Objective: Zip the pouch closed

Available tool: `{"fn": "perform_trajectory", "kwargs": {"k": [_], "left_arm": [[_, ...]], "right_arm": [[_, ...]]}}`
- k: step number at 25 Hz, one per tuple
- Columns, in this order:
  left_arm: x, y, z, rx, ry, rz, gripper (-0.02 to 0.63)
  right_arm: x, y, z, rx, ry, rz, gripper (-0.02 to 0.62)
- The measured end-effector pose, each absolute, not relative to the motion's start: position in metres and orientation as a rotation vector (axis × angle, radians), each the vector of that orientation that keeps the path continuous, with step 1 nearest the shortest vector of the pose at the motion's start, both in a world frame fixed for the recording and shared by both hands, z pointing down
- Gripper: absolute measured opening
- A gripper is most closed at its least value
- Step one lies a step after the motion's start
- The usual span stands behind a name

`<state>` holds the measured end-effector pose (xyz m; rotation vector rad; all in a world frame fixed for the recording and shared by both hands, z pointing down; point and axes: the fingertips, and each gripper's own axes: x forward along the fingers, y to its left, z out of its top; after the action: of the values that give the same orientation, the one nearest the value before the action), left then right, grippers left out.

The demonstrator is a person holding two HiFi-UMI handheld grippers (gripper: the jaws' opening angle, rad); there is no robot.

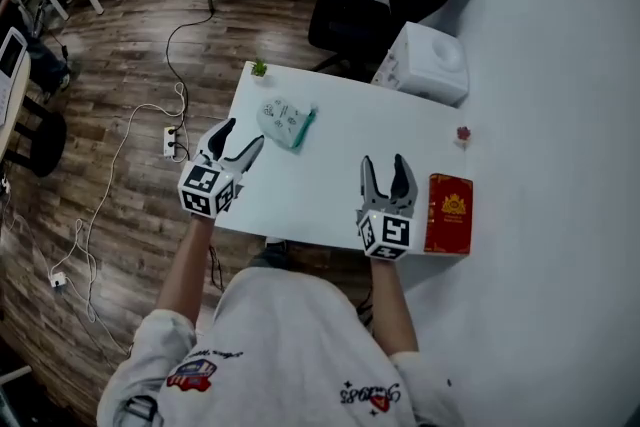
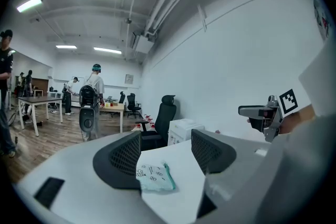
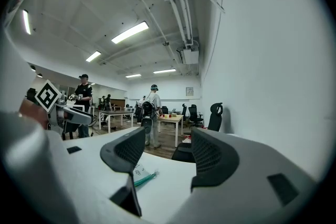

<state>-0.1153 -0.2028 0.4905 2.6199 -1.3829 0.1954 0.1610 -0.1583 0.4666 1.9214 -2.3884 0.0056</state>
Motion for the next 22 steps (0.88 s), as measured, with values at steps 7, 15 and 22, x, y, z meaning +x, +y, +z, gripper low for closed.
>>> {"fn": "perform_trajectory", "kwargs": {"k": [7,15,22], "left_arm": [[-0.1,-0.266,0.51,2.628,-1.275,0.179,0.293],[-0.06,-0.31,0.527,2.634,-1.173,0.239,0.291],[-0.04,-0.329,0.536,2.606,-1.166,0.295,0.291]], "right_arm": [[0.15,-0.211,0.463,1.879,-2.341,-0.071,0.261],[0.188,-0.241,0.484,1.92,-2.293,0.039,0.259],[0.201,-0.269,0.504,1.846,-2.321,0.11,0.258]]}}
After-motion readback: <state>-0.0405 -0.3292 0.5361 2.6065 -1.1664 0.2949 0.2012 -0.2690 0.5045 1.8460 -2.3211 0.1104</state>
